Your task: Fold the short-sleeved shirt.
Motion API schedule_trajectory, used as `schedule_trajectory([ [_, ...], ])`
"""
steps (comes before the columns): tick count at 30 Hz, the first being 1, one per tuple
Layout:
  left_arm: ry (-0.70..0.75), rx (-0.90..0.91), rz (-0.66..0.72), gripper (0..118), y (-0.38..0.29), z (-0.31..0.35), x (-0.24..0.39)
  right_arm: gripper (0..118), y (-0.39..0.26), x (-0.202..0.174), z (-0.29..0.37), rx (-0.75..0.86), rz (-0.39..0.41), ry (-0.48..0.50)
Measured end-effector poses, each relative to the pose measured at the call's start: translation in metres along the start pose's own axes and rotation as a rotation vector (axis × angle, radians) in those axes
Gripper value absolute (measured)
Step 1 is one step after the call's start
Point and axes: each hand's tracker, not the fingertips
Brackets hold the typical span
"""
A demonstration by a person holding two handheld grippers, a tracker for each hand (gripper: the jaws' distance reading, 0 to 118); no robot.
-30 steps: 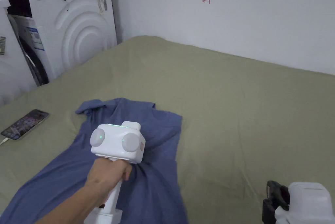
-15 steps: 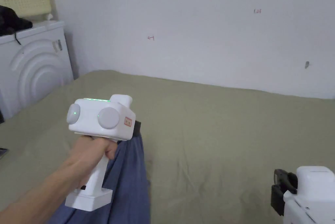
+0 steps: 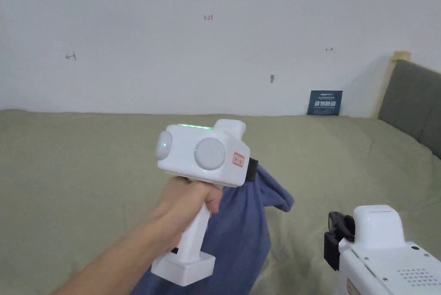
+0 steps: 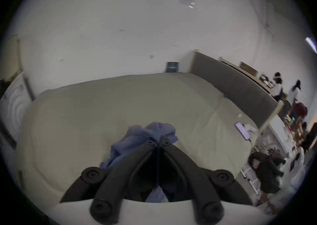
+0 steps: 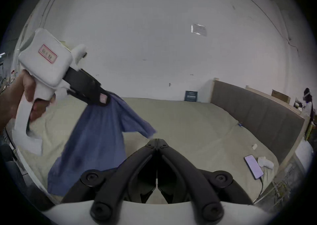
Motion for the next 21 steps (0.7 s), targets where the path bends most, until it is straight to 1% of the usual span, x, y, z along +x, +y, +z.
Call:
schedule_trajectory([
  [2,-0.029,-0.065,0.010,0,-0.013,-0.039,0.006,0,-0.007,0.011,-0.007,-0.018,-0.007,-0.026],
  [3,-0.036,-0.112,0.011,0,-0.022,-0.061,0.008,0,0.002,0.011,-0.003,-0.028,-0.013,-0.030],
  [7,0.015,-0.286,0.047,0,-0.075,-0.145,0.000,0,-0.018,0.026,-0.018,-0.091,-0.024,-0.061],
  [9,0.046,-0.329,0.047,0,-0.093,-0.166,-0.004,0,-0.027,0.030,-0.025,-0.119,-0.027,-0.069],
  [10,0.037,-0.330,0.059,1,-0.101,-0.173,-0.008,0,-0.031,0.031,-0.028,-0.130,-0.028,-0.070],
  [11,0.031,-0.329,0.063,23,-0.103,-0.174,-0.011,0,-0.036,0.033,-0.032,-0.137,-0.032,-0.072],
  [13,0.026,-0.280,0.045,105,-0.106,-0.167,-0.017,0,-0.039,0.034,-0.035,-0.147,-0.045,-0.077],
  [14,0.035,-0.279,0.035,118,-0.107,-0.162,-0.019,0,-0.039,0.033,-0.037,-0.151,-0.051,-0.077],
  [15,0.086,-0.264,0.034,114,-0.107,-0.151,-0.023,0,-0.040,0.033,-0.036,-0.152,-0.056,-0.075],
  [16,0.098,-0.178,0.038,110,-0.103,-0.133,-0.028,0,-0.040,0.031,-0.036,-0.150,-0.057,-0.076],
  [18,0.153,-0.139,0.031,102,-0.099,-0.091,-0.030,0,-0.038,0.025,-0.034,-0.145,-0.039,-0.075],
  [19,0.179,-0.079,0.027,91,-0.099,-0.065,-0.034,0,-0.035,0.021,-0.031,-0.142,-0.036,-0.076],
  [20,0.192,-0.015,0.027,74,-0.100,-0.035,-0.037,0,-0.033,0.018,-0.026,-0.133,-0.035,-0.068],
  [21,0.217,0.044,0.030,74,-0.103,-0.007,-0.040,0,-0.031,0.015,-0.022,-0.122,-0.033,-0.061],
])
